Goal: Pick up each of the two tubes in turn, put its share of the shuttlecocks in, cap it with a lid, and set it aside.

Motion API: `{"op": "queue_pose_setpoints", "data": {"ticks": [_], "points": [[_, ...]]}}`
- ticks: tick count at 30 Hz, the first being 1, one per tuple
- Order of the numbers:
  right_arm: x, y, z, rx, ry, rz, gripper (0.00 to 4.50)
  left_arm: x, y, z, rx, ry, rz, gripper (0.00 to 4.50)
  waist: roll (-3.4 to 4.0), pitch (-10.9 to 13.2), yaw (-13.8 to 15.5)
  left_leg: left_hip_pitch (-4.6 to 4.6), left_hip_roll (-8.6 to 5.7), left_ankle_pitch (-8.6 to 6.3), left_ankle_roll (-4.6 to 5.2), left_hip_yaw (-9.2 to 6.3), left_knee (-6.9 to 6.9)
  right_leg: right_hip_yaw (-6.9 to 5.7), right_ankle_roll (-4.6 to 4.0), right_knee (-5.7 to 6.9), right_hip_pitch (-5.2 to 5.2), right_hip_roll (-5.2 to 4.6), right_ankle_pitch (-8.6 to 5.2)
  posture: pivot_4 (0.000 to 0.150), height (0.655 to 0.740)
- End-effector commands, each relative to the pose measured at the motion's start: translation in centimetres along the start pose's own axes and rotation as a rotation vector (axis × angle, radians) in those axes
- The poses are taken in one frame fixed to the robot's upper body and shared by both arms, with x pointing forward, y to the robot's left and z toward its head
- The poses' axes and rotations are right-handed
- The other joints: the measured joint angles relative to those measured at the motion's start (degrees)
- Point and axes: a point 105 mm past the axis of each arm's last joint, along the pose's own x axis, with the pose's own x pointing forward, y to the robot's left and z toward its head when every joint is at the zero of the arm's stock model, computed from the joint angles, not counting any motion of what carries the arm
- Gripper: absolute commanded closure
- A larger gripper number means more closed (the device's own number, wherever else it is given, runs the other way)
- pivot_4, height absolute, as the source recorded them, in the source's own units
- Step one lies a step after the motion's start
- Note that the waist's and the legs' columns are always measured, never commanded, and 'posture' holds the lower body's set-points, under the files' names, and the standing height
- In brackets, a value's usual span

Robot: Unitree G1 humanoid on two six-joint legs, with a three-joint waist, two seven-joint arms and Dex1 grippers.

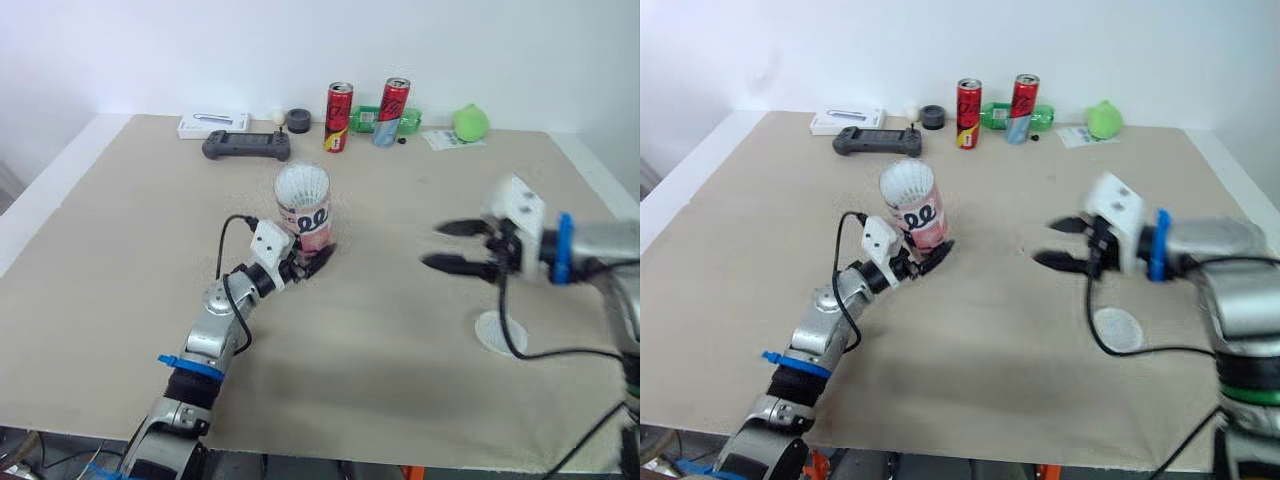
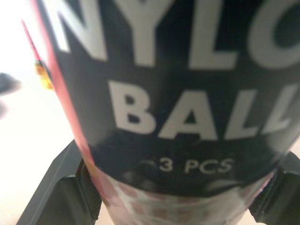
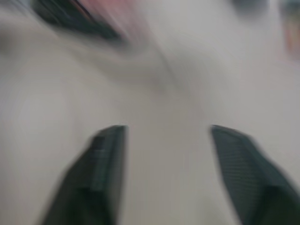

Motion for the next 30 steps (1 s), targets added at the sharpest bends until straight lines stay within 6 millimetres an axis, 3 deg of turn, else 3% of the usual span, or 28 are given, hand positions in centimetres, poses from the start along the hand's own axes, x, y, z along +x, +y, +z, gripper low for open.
{"op": "queue_pose_setpoints", "data": {"ticks": [1, 3, 6, 11, 15, 18, 24, 28, 30], "points": [[-2.5, -1.7, -1.2, 0.079, -0.014, -0.106, 0.06, -0.2, -2.0, -0.6, -0.048, 0.008, -0.097, 1.25, 0.07, 0.0, -0.31, 0.02, 0.0, 0.0, 0.0, 0.03, 0.01, 0.03, 0.0, 0.01, -0.01, 0.01, 0.0, 0.15, 0.74], [-3.3, -2.0, -3.7, 0.127, 0.052, -0.138, 0.06, -0.7, -2.5, -2.4, -0.028, 0.074, -0.112, 1.25, 0.07, 0.01, -0.26, 0.12, 0.02, 0.01, 0.01, 0.1, 0.04, 0.06, 0.02, 0.03, 0.01, 0.02, 0.06, 0.15, 0.74], [-3.9, -1.9, -5.5, 0.19, 0.075, -0.165, 0.06, -1.3, -2.8, -4.1, -0.015, 0.145, -0.123, 1.25, 0.07, 0.0, -0.28, 0.21, 0.04, 0.04, 0.06, 0.09, 0.23, 0.05, -0.06, 0.04, 0.11, 0.06, 0.03, 0.15, 0.74], [-3.8, -1.2, -7.8, 0.237, 0.133, -0.181, 0.06, -2.1, -2.6, -5.9, -0.011, 0.217, -0.114, 1.25, 0.19, -0.11, -0.43, 0.22, 0.07, 0.05, 0.04, 0.23, 0.59, 0.14, 0.1, 0.04, 0.2, 0.05, 0.17, 0.15, 0.74], [-2.9, -0.9, -9.8, 0.26, 0.187, -0.192, 0.06, -2.1, -2.7, -6.1, -0.022, 0.216, -0.111, 1.25, 0.28, -0.23, -0.43, 0.25, 0.07, 0.05, 0.03, 0.26, 0.61, 0.16, 0.11, 0.04, 0.21, 0.05, 0.17, 0.15, 0.74], [-2.4, -0.5, -10.9, 0.26, 0.22, -0.176, 1.23, -2.1, -2.7, -6.0, -0.02, 0.213, -0.113, 1.25, 0.39, -0.31, -0.41, 0.24, 0.08, 0.05, 0.03, 0.25, 0.61, 0.16, 0.11, 0.03, 0.2, 0.05, 0.17, 0.15, 0.74], [-2.0, 0.2, -11.2, 0.262, 0.219, -0.131, 4.25, -1.9, -2.3, -5.8, 0.004, 0.21, -0.098, 1.25, 0.24, -0.53, -0.42, 0.3, 0.09, 0.05, 0.03, 0.28, 0.61, 0.18, 0.11, 0.03, 0.25, 0.06, 0.17, 0.15, 0.74], [-2.0, 0.0, -10.3, 0.235, 0.195, -0.122, 4.43, -1.9, -2.2, -5.7, 0.01, 0.207, -0.095, 1.25, 0.25, -0.54, -0.42, 0.33, 0.1, 0.05, 0.03, 0.28, 0.61, 0.17, 0.11, 0.03, 0.26, 0.07, 0.17, 0.15, 0.74], [-2.0, 0.1, -8.2, 0.176, 0.144, -0.087, 4.43, -1.9, -2.2, -5.8, 0.008, 0.206, -0.094, 1.25, 0.26, -0.54, -0.42, 0.33, 0.1, 0.05, 0.03, 0.28, 0.61, 0.17, 0.11, 0.03, 0.26, 0.07, 0.17, 0.15, 0.74]]}}
